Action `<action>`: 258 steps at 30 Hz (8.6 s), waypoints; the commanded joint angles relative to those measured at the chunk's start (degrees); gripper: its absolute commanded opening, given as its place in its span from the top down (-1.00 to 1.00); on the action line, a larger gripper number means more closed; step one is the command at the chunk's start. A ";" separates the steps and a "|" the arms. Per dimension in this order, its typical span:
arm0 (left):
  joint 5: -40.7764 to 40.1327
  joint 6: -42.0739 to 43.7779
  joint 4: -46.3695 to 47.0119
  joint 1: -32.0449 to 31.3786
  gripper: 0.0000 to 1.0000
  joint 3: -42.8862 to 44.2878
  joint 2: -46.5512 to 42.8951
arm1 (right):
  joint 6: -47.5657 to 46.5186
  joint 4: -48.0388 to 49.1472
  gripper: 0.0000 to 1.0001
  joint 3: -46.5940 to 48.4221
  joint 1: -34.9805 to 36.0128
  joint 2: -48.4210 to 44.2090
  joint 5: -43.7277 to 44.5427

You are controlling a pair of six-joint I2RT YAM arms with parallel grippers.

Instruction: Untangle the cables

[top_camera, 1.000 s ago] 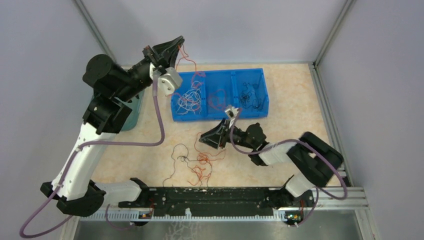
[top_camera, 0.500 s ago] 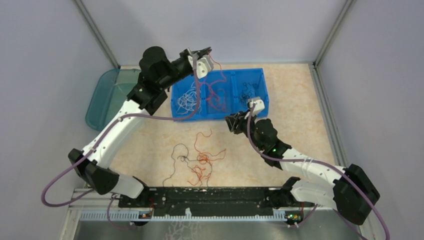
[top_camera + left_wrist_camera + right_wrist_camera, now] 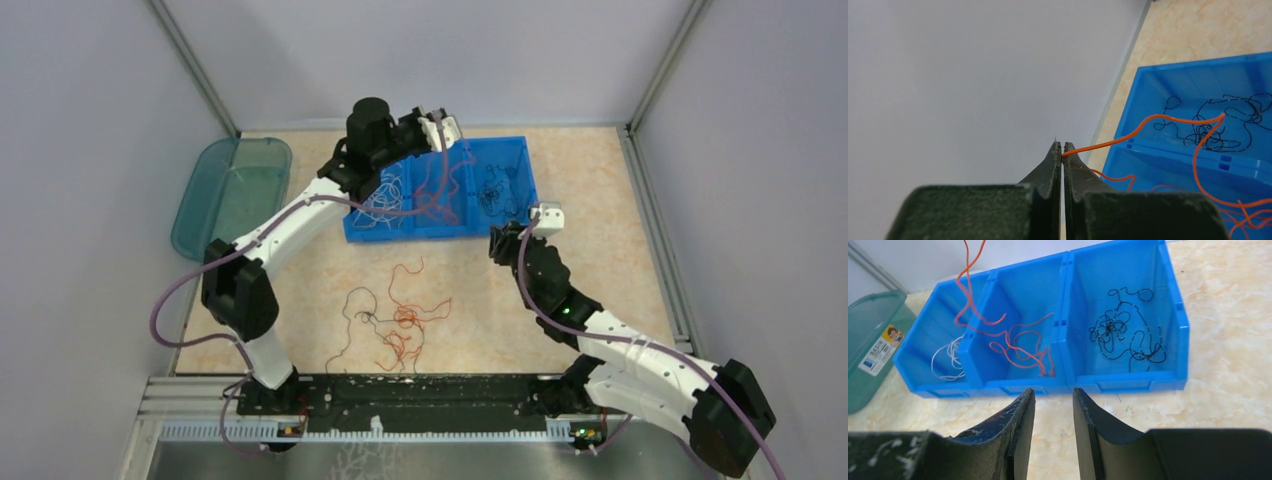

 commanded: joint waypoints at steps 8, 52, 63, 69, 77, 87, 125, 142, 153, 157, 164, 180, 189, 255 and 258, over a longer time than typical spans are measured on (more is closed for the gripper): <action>-5.07 6.17 3.12 2.76 1.00 3.24 10.02 | 0.25 -0.12 0.32 0.88 -2.69 -2.19 1.15; 21.19 -6.44 -42.95 26.52 -1.00 -10.28 -22.18 | -29.28 -15.38 -0.06 19.27 12.31 25.46 -54.12; 25.71 -4.25 -42.56 30.07 -0.98 -18.64 -30.34 | -30.91 -16.46 0.18 25.09 12.26 41.84 -47.65; 26.85 -2.04 -43.49 30.08 -0.96 -19.24 -31.47 | -28.73 -13.65 0.34 23.17 10.58 41.28 -49.19; 27.19 0.21 -44.44 29.96 -0.94 -19.36 -32.47 | -26.08 -11.70 0.93 21.46 8.46 39.04 -52.62; 28.71 1.21 -44.93 29.96 -0.93 -18.20 -32.93 | -24.57 -14.00 0.42 18.91 8.26 37.34 -52.51; 37.66 -33.75 -18.04 15.44 -0.95 -32.64 -42.70 | -2.66 14.92 1.00 32.82 4.39 16.86 -55.61; 39.27 -45.36 -10.78 9.65 0.76 -29.21 -36.60 | 3.80 22.85 1.00 31.51 4.48 18.93 -59.81; 34.63 -42.76 -14.61 9.74 0.99 -21.76 -35.89 | -2.06 20.77 -0.55 17.30 4.04 7.74 -56.10; 34.55 -42.85 -15.65 9.67 0.99 -20.75 -36.28 | -1.57 19.05 -0.55 11.91 4.04 6.13 -59.64; 34.82 -45.01 -15.88 9.67 0.99 -20.28 -36.69 | 0.00 23.11 -0.55 12.64 4.59 13.76 -62.14; 38.20 -47.86 -16.21 9.65 0.99 -16.71 -36.42 | 0.09 34.57 -0.26 20.22 7.30 32.22 -53.74; 38.93 -50.47 -16.15 9.61 0.99 -11.66 -36.33 | 0.73 42.73 0.12 15.15 9.10 38.75 -45.61; 30.96 -32.10 -26.43 9.60 1.00 6.45 -37.31 | -6.54 24.64 1.00 8.86 5.64 15.24 -53.41; 28.57 -29.29 -28.59 9.59 1.00 5.40 -37.70 | -5.56 26.37 1.00 7.05 4.82 11.99 -51.74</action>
